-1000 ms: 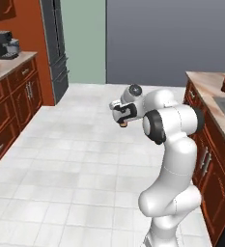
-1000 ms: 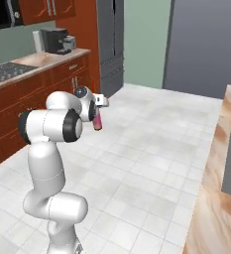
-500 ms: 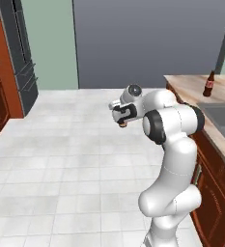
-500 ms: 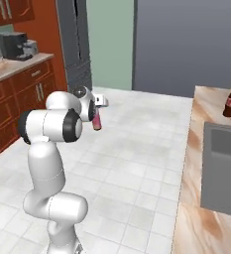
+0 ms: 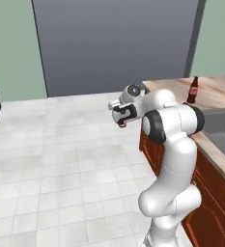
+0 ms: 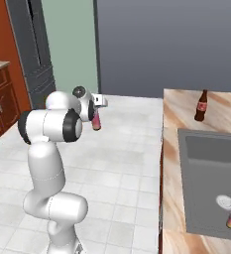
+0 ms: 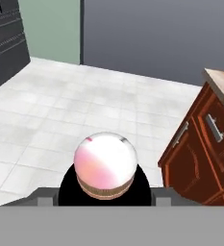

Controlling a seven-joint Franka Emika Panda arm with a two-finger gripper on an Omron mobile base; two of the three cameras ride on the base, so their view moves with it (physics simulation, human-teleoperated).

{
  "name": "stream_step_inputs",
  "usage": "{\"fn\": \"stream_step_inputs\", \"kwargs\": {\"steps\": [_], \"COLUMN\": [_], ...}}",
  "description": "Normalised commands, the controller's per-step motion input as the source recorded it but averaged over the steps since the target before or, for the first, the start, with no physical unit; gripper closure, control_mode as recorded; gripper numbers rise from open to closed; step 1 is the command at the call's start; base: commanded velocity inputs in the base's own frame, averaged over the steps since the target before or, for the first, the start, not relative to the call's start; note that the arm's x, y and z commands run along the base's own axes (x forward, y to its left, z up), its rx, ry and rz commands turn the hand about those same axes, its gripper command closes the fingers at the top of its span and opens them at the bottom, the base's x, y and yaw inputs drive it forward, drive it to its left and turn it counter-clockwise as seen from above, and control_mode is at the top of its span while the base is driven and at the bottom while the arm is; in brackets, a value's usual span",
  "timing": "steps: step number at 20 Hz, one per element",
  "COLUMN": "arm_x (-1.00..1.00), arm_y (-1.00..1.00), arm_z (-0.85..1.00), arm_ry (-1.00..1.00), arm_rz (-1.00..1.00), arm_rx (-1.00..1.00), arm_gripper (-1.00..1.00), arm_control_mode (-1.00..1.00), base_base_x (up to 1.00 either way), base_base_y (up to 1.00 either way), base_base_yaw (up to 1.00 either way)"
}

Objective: Place the large bottle from the dining counter next to the other large bottle outside the sink, and place the small bottle from the dining counter next to the other small bottle inside the sink.

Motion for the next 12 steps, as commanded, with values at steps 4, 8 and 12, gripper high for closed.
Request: {"fn": "stream_step_inputs", "kwargs": {"steps": [4, 8, 12], "arm_x": [0.00, 0.00, 0.00], "arm_y": [0.00, 0.00, 0.00], "arm_z": [0.00, 0.00, 0.00], "arm_ry": [0.00, 0.00, 0.00], "arm_rz": [0.00, 0.00, 0.00], "arm_rx": [0.00, 0.00, 0.00], "arm_gripper": [1.00, 1.00, 1.00], "arm_control_mode": [1.00, 1.00, 1.00], "base_base_x": [0.51, 0.39, 0.39], "base_base_y": [0.17, 0.24, 0.25], "base_base_yaw": [-0.33, -0.33, -0.33]}}
